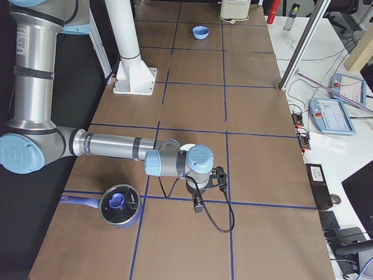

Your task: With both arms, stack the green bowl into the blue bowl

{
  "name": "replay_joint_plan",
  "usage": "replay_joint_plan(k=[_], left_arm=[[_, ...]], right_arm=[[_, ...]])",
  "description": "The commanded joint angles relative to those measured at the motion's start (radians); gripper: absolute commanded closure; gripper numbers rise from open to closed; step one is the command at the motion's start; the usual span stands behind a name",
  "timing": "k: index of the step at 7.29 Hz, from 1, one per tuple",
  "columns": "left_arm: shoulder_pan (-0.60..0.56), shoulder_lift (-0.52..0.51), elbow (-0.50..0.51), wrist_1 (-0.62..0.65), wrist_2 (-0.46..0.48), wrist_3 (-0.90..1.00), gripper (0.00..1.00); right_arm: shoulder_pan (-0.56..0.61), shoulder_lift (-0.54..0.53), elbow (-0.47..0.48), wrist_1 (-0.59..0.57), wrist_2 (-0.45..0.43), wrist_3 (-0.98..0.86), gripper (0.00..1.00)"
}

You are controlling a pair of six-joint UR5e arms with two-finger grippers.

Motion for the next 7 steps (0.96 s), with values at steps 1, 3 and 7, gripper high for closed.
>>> replay_joint_plan(k=[1, 3, 7], left_arm=[[0.000, 0.000, 0.000, 0.000, 0.000, 0.003, 0.00], [0.006, -0.001, 0.003, 0.000, 0.009, 0.002, 0.00], [0.043, -0.058, 0.043, -0.195, -0.087, -0.003, 0.00]], right_arm=[[-0.002, 0.000, -0.003, 0.009, 0.000, 0.001, 0.00], [-0.002, 0.000, -0.006, 0.009, 0.002, -0.001, 0.00], [-0.009, -0.012, -0.006, 0.007, 0.032, -0.001, 0.00]])
